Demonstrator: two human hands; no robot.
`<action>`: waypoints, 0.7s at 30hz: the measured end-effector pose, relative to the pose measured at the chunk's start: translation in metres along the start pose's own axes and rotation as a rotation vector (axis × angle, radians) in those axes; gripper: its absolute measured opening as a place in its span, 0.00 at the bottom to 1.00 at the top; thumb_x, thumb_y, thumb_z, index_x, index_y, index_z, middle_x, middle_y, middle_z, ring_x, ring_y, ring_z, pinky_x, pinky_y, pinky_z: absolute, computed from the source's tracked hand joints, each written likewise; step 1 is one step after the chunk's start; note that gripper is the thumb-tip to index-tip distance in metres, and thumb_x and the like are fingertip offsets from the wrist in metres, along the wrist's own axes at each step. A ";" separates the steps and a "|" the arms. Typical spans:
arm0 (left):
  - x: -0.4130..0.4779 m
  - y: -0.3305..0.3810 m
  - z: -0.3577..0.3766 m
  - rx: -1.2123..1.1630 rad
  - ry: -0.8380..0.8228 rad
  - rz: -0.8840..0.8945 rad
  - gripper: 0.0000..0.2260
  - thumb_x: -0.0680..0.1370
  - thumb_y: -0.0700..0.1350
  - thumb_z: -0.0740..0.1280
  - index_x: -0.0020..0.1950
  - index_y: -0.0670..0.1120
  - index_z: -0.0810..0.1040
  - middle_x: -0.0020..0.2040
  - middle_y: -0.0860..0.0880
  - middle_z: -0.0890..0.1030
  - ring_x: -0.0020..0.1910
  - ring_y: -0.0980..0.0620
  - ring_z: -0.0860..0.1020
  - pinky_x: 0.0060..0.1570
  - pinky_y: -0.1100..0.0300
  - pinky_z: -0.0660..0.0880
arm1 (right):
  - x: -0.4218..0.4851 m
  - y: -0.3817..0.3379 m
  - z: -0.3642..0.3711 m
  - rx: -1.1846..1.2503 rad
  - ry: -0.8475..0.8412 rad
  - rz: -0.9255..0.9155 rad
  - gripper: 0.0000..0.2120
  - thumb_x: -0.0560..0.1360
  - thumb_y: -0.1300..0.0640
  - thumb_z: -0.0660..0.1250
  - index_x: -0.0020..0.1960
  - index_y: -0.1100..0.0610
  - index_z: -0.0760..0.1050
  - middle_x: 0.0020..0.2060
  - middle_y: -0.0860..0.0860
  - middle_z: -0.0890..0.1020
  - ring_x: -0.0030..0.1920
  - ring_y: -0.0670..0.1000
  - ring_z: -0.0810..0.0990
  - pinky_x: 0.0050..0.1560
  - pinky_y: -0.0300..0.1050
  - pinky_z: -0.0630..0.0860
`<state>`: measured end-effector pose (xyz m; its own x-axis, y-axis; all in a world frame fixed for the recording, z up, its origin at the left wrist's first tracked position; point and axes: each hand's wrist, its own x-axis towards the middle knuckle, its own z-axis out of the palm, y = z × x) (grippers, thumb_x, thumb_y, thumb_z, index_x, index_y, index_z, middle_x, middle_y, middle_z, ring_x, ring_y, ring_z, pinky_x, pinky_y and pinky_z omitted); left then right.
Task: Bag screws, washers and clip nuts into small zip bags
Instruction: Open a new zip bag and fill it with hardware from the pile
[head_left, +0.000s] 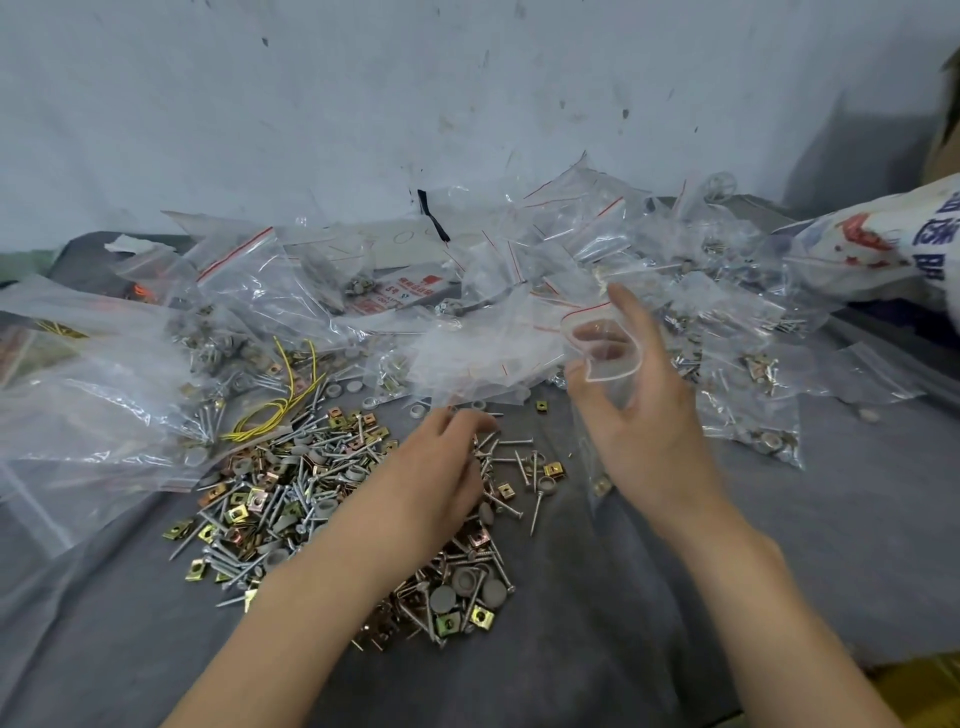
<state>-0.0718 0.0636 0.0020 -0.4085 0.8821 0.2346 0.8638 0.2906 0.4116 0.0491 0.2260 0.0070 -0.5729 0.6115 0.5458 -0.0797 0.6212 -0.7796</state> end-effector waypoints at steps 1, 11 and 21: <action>0.001 -0.003 -0.003 -0.025 0.027 -0.009 0.16 0.82 0.44 0.61 0.70 0.53 0.67 0.55 0.56 0.70 0.49 0.59 0.76 0.53 0.61 0.74 | -0.001 -0.001 0.003 -0.013 -0.006 -0.006 0.36 0.72 0.38 0.63 0.78 0.42 0.59 0.61 0.39 0.78 0.64 0.41 0.74 0.66 0.40 0.71; 0.006 -0.020 -0.020 -0.265 0.180 -0.141 0.19 0.80 0.42 0.65 0.70 0.54 0.67 0.47 0.54 0.75 0.43 0.60 0.76 0.40 0.69 0.73 | -0.011 -0.005 0.020 -0.125 -0.115 -0.039 0.35 0.75 0.39 0.63 0.79 0.41 0.56 0.60 0.23 0.67 0.65 0.38 0.70 0.66 0.40 0.66; 0.016 0.016 -0.057 -0.786 0.417 -0.050 0.17 0.78 0.38 0.67 0.63 0.54 0.73 0.46 0.51 0.80 0.41 0.56 0.79 0.42 0.65 0.77 | -0.015 -0.015 0.025 -0.158 -0.176 -0.075 0.35 0.75 0.37 0.61 0.79 0.43 0.55 0.60 0.33 0.73 0.65 0.45 0.72 0.68 0.56 0.69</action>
<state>-0.0809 0.0611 0.0628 -0.6469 0.6238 0.4386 0.4530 -0.1483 0.8791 0.0385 0.1947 0.0026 -0.7049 0.4747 0.5271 -0.0066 0.7387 -0.6740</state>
